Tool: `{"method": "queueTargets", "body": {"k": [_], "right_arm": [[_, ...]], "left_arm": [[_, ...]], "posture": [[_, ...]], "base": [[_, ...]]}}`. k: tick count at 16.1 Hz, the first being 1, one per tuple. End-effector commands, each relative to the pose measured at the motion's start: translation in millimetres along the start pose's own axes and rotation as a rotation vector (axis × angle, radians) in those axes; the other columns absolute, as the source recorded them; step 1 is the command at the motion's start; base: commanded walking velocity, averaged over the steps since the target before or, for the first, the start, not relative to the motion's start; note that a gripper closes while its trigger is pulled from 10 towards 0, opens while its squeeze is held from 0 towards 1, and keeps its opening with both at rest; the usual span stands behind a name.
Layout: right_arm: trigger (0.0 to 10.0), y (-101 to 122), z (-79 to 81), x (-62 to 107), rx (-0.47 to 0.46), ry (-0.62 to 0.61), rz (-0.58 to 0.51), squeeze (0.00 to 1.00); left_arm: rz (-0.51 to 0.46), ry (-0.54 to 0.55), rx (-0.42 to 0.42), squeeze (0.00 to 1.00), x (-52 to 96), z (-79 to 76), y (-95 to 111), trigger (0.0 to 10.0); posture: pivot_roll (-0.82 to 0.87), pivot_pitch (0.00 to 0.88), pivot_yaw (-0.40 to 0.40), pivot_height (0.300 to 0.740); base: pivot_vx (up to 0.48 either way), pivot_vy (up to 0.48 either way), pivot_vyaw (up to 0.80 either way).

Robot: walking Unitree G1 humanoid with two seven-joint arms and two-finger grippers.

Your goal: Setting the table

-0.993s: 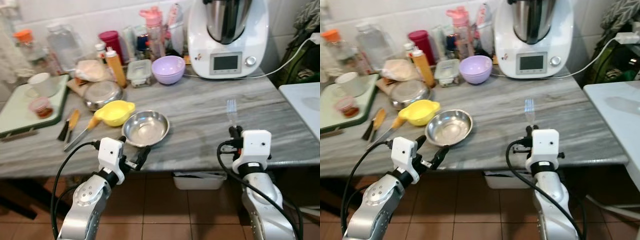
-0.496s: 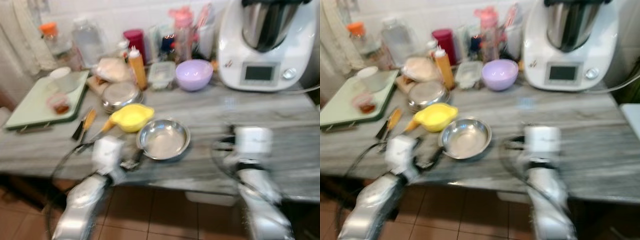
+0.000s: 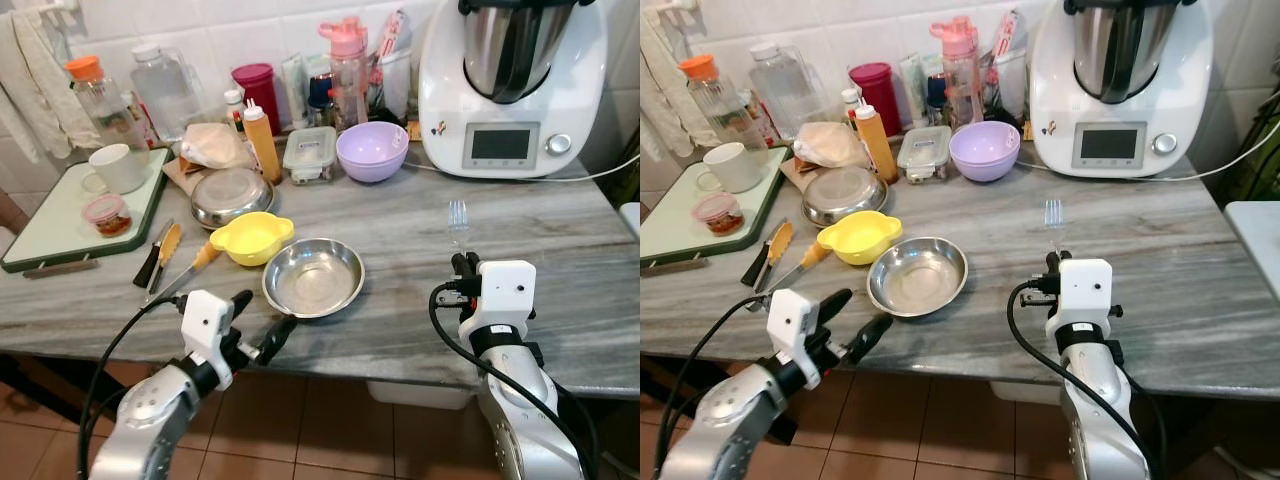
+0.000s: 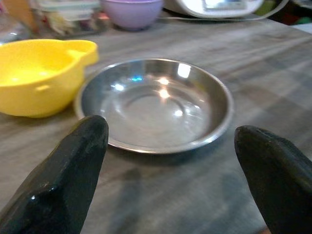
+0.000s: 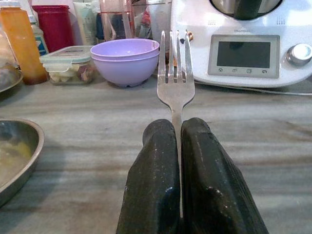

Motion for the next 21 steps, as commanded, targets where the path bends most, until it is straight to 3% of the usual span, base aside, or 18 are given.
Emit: {"method": "queueTargets", "body": {"k": [1, 5, 7, 12, 16, 21], "right_arm": [[10.0, 2.4, 6.3, 0.0, -0.026, 0.028, -0.002, 0.00], [10.0, 3.3, 19.3, -9.3, -0.120, 0.070, 0.026, 0.00], [10.0, 1.6, 33.9, -15.0, -0.198, 0.131, 0.060, 0.00], [10.0, -10.4, 55.4, -16.2, -0.287, 0.221, 0.143, 0.00], [10.0, -19.8, 67.5, -18.5, -0.289, 0.258, 0.190, 0.00], [10.0, -24.2, 74.5, -25.9, -0.285, 0.242, 0.202, 0.00]], "left_arm": [[0.020, -0.027, -0.009, 0.00, 5.8, 0.0, 3.2, 10.0], [0.063, -0.060, -0.015, 0.00, 10.6, 2.0, 1.6, 10.0], [0.074, -0.064, -0.007, 0.00, 11.0, 4.6, -2.8, 10.0], [0.094, -0.073, -0.002, 0.00, 10.0, 6.4, -12.6, 10.0], [0.099, -0.071, 0.000, 0.00, 10.9, 6.5, -16.4, 10.0], [0.094, -0.098, -0.010, 0.00, 15.2, -14.5, -16.9, 10.0]], "posture": [[-0.06, 0.024, 0.141, 0.740], [-0.07, 0.025, 0.141, 0.740], [-0.07, 0.024, 0.142, 0.740], [-0.06, 0.019, 0.139, 0.740], [-0.06, 0.018, 0.144, 0.740], [-0.05, 0.019, 0.144, 0.740]], "base": [[0.000, 0.000, 0.00], [0.000, 0.000, 0.00], [0.000, 0.000, 0.00], [0.000, 0.000, 0.00], [0.000, 0.000, 0.00], [0.000, 0.000, 0.00]]}}
Point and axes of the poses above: a point about 5 cm out from each wrist's last joint towards the gripper, its own x axis pointing back from the gripper into the wrist, its own y axis along the axis of the wrist's last joint, z = x × y, the point moved 4 cm from there along -x, pointing out of the wrist towards the gripper, and after that the axes turned 15 degrees about x, right-handed, at the moved point
